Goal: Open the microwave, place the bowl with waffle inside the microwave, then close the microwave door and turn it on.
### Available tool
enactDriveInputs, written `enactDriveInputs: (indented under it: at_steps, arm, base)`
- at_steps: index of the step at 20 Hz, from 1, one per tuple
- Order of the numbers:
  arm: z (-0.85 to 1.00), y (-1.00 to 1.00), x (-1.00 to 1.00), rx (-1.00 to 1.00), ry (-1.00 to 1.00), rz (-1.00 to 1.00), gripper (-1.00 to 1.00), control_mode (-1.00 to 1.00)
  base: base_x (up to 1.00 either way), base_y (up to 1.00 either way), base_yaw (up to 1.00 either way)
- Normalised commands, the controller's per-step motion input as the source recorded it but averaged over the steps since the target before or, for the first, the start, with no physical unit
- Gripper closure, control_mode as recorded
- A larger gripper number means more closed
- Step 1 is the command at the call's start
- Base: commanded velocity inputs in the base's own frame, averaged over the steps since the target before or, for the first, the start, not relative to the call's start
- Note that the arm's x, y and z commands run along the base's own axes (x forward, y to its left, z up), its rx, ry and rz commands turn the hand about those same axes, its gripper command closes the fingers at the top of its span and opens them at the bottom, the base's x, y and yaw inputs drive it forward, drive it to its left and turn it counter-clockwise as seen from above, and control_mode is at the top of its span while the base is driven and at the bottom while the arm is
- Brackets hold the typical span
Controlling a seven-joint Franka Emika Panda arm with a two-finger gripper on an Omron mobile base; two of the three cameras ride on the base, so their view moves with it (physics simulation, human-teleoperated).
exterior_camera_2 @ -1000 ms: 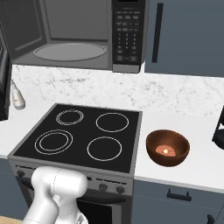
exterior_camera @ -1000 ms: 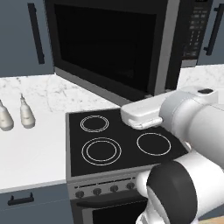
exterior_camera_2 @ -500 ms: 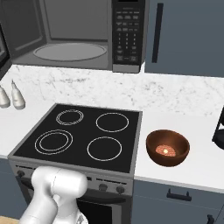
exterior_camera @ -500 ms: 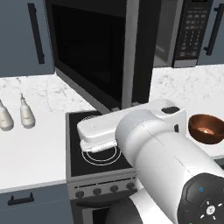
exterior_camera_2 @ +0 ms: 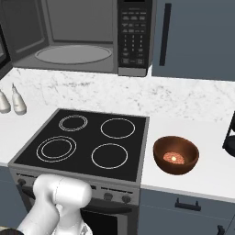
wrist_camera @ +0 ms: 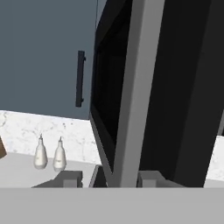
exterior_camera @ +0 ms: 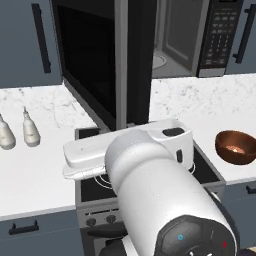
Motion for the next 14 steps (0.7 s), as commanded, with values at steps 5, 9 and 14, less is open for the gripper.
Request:
enactDriveInputs:
  at_steps: [5,9,14]
  arm:
    - [-0.01,-0.65,-0.82,0.09,-0.11,-0.03,-1.0,-1.0]
    - [-0.21,-0.85,-1.0,0.09,-0.15,-0.02,-1.0,-1.0]
    - [-0.08,-0.67,-1.0,0.12,-0.27,0.0,-1.0,-1.0]
  base:
    - [0.0,0.0,0.0]
    - [0.0,0.0,0.0]
    - [0.0,0.0,0.0]
